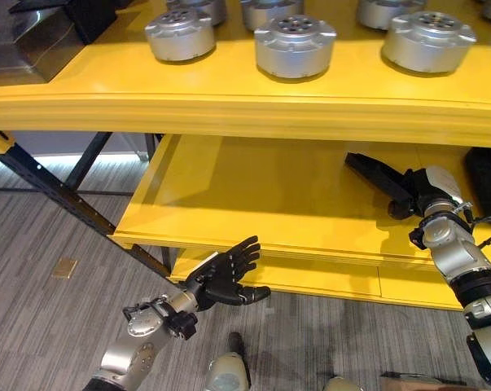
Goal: Move parts from the plastic box to the shelf.
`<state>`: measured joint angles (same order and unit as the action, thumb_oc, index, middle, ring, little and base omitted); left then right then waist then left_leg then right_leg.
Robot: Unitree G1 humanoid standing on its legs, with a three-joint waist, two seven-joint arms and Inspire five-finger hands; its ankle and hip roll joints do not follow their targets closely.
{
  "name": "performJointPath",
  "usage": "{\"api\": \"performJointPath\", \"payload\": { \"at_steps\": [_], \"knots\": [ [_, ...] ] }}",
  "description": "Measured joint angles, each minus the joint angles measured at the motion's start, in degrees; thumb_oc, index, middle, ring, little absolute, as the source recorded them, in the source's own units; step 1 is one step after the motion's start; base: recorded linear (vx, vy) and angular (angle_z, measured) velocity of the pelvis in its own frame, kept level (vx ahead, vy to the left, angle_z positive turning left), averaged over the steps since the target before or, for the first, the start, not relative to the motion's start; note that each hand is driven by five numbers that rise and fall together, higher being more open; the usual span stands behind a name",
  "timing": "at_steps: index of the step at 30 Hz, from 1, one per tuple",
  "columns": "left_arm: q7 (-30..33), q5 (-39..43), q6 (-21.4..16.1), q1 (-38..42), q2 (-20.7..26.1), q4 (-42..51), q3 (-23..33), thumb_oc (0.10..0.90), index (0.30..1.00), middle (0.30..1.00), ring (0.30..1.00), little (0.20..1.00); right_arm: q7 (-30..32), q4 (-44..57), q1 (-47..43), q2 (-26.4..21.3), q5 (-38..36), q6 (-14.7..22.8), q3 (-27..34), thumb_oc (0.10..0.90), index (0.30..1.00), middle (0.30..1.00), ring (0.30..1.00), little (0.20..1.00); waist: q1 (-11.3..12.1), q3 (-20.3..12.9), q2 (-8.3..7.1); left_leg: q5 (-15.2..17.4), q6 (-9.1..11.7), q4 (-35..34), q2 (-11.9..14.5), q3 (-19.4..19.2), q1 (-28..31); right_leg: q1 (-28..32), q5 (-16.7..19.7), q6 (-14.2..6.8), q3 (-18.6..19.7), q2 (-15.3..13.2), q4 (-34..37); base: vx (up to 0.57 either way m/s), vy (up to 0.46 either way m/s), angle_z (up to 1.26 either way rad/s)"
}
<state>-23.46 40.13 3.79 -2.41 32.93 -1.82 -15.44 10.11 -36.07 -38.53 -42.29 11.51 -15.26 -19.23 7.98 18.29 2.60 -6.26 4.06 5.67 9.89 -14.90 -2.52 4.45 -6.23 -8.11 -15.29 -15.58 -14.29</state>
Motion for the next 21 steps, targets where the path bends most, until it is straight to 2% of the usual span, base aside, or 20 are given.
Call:
{"api": "performJointPath", "payload": {
  "at_steps": [3, 7, 9, 12, 13, 14, 16, 17, 20, 21],
  "knots": [
    [-0.3, 0.0, 0.0, -0.4, 0.0, 0.0, 0.0, 0.9, 1.0, 1.0, 1.0, 1.0, 0.0, 0.0, -1.0, 0.4, -0.4, 0.0, 0.0, 0.4, 0.3, 0.3, 0.3, 0.3, 0.3, 0.4, -0.6, 0.0, 0.1, 0.1, 0.0, -0.1, -0.9, -0.2, 0.4, -0.2, -0.8, 0.0, 0.8, -0.04, 0.112, 0.02],
    [-1.3, -0.1, -0.1, -0.6, 0.1, 0.0, -0.1, 0.9, 1.0, 1.0, 1.0, 1.0, 0.5, -0.6, -3.2, 0.4, -0.5, 0.0, 0.0, 0.4, 0.3, 0.3, 0.3, 0.3, 0.6, 1.8, -1.21, 1.9, 0.3, 3.1, 0.4, -0.5, -4.4, -2.1, 2.1, -0.3, -1.1, 0.1, 2.1, -0.05, 0.109, -0.1],
    [-2.4, -0.6, -0.1, -0.6, 0.1, 0.0, -0.1, 0.9, 1.0, 1.0, 1.0, 1.0, 0.5, -0.7, -4.8, 0.4, -0.5, -0.1, -0.3, 0.4, 0.3, 0.3, 0.3, 0.3, 1.3, 3.9, -0.75, 2.9, -0.3, 4.6, 1.0, -1.7, -4.6, -2.7, 4.5, 0.7, -2.8, 0.0, 2.6, -0.03, 0.11, -0.37],
    [-3.2, -0.8, -0.1, -0.7, 0.1, 0.0, -0.1, 0.9, 1.0, 1.0, 1.0, 1.0, 0.5, -0.8, -6.2, 0.4, -0.5, -0.2, -0.4, 0.4, 0.3, 0.3, 0.3, 0.3, 2.2, 5.1, -0.21, 4.1, -1.1, 5.5, 1.1, -2.8, -4.7, -3.3, 6.8, 2.1, -6.0, -0.4, 3.1, 0.02, 0.1, -0.42],
    [-3.4, -1.1, -0.2, -0.7, 0.1, 0.1, -0.2, 0.9, 1.0, 1.0, 1.0, 1.0, 0.8, -3.1, -9.0, 1.6, -0.5, -0.3, -1.2, 0.4, 0.3, 0.3, 0.3, 0.3, 2.5, 6.0, 0.04, 5.3, -1.5, 6.8, 0.9, -3.0, -4.7, -4.9, 8.4, 2.6, -6.4, -1.2, 0.9, -0.01, 0.066, -0.7],
    [-3.2, -1.1, -0.4, -0.4, 0.7, 0.2, -1.4, 0.9, 1.0, 1.0, 1.0, 1.0, 1.2, -5.8, -11.9, 2.9, -0.5, -1.1, -2.7, 0.4, 0.3, 0.3, 0.3, 0.3, 3.5, 6.8, 0.47, 6.0, -1.9, 7.7, 1.1, -3.7, -4.3, -8.2, 8.9, 3.0, -6.4, -2.7, -4.2, -0.11, -0.026, -0.67],
    [-3.2, -1.0, -0.6, -0.1, 0.8, 0.6, -3.0, 0.9, 1.0, 1.0, 1.0, 1.0, 1.8, -6.9, -12.3, 3.8, -1.4, -1.4, -2.8, 0.4, 0.3, 0.3, 0.3, 0.3, 3.2, 7.1, 0.37, 6.6, -2.5, 8.2, 1.0, -4.4, -4.6, -8.8, 9.8, 4.3, -8.7, -3.8, -4.2, -0.18, -0.23, -0.38],
    [-2.6, -0.5, -1.4, 0.1, 1.0, 1.1, -3.0, 0.9, 1.0, 1.0, 1.0, 1.0, 2.9, -8.3, -13.7, 4.3, -2.9, -1.4, -2.7, 0.4, 0.3, 0.3, 0.3, 0.3, 3.9, 7.9, 0.22, 6.6, -2.8, 8.5, 1.2, -4.9, -5.3, -10.6, 10.8, 3.7, -8.2, -4.9, -5.3, -0.19, -0.325, -0.08],
    [-0.5, 0.2, -1.8, 2.4, 2.2, 1.4, -2.6, 0.9, 1.0, 1.0, 1.0, 1.0, 5.9, -9.2, -14.3, 4.5, -10.3, -1.6, -1.8, 0.4, 0.3, 0.3, 0.3, 0.3, 3.3, 9.2, -0.34, 5.4, -3.2, 8.9, 1.2, -4.2, -8.4, -10.4, 7.4, 4.1, -8.9, -3.3, -2.0, -0.13, -0.208, 0.27],
    [0.8, 0.2, -1.8, 3.9, 2.1, 1.3, -2.5, 0.9, 1.0, 1.0, 1.0, 1.0, 7.9, -9.2, -14.7, 5.1, -12.5, -1.4, -0.9, 0.4, 0.3, 0.3, 0.3, 0.3, 3.3, 9.8, -0.1, 5.2, -2.9, 9.9, 1.9, -3.9, -10.0, -10.3, 7.7, 2.5, -9.1, -2.1, 0.2, -0.06, -0.116, 0.14]
  ]
}}
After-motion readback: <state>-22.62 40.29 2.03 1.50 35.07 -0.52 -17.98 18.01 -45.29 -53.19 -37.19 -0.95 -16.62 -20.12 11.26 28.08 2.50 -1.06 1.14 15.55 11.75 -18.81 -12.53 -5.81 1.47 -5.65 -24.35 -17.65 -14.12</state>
